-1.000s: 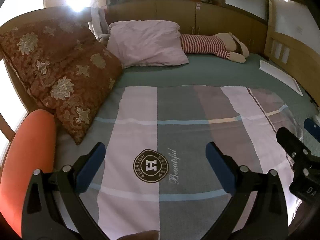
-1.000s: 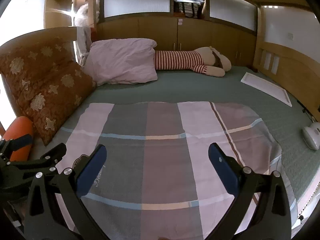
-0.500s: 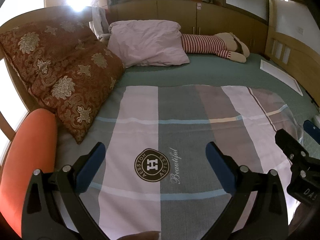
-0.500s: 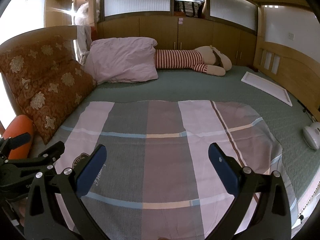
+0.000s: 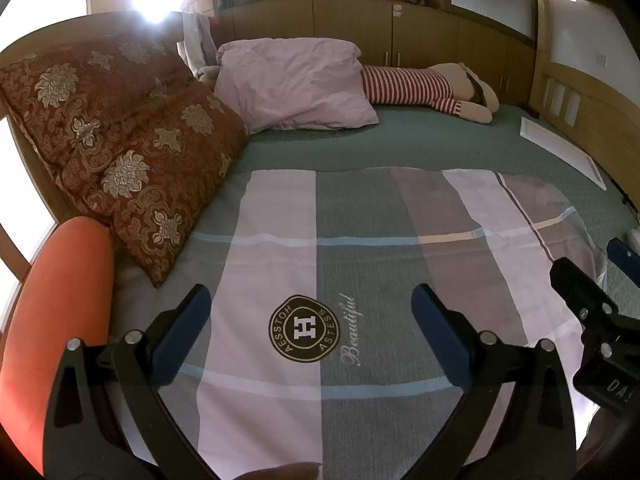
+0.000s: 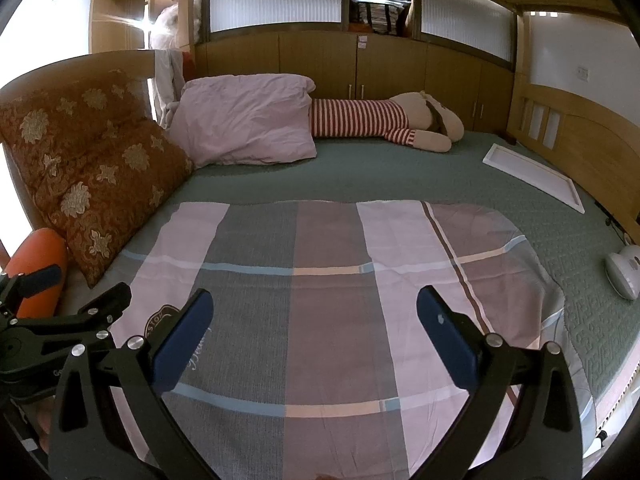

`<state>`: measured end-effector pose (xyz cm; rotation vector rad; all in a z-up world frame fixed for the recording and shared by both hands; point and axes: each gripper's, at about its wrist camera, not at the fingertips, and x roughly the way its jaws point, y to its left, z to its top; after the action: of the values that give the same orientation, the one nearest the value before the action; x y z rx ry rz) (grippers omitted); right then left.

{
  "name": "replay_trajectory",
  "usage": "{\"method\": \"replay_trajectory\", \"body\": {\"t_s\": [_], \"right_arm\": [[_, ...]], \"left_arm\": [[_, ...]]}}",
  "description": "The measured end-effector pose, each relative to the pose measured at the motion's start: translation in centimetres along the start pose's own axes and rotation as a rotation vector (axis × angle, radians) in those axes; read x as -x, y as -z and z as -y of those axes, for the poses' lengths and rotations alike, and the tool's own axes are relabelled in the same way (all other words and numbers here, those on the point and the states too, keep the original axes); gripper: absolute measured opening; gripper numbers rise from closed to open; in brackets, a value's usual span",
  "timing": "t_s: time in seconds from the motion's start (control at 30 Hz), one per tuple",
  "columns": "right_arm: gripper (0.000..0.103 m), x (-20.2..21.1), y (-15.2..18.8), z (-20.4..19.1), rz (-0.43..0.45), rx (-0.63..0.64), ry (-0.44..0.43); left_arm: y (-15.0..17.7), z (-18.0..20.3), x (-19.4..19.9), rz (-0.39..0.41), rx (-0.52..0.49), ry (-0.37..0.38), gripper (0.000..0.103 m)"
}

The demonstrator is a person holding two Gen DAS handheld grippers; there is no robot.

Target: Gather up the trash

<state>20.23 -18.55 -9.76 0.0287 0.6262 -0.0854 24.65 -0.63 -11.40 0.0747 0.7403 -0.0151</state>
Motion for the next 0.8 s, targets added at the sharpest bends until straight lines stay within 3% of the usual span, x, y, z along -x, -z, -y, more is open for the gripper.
{"method": "replay_trajectory", "body": {"t_s": [0.8], "right_arm": [[0.099,-0.01,0.08,0.03,-0.002,0.004,0.001]], "left_arm": [[0.04,-0.22,-0.24,-0.005,-0.004,-0.001,0.100]]}}
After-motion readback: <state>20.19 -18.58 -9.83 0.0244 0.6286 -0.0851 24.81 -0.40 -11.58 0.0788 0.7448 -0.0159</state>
